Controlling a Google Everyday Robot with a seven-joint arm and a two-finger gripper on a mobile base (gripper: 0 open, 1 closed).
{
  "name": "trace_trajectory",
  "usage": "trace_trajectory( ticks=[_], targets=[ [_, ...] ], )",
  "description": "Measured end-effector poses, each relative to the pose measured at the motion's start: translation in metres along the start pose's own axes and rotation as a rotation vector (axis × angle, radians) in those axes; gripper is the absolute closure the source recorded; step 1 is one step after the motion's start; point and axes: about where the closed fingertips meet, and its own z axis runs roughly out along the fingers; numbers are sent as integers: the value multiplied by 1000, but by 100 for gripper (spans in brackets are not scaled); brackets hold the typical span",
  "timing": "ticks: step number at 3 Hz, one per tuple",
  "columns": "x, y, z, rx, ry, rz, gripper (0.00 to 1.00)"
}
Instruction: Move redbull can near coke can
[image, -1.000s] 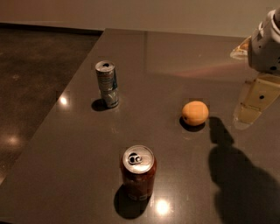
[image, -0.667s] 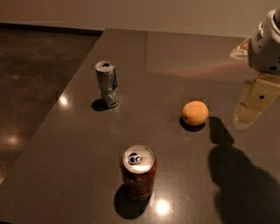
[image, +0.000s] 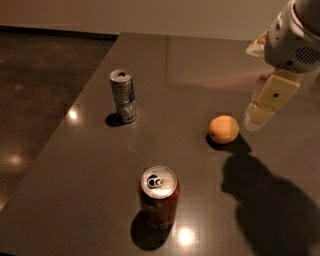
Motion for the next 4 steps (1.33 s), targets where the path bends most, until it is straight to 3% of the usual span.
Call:
trace_trajectory(
  ticks=[2,4],
  targets=[
    [-81,-29,54,-67,-201,43,0],
    [-166,-40,95,-139,-356,26,0]
  ],
)
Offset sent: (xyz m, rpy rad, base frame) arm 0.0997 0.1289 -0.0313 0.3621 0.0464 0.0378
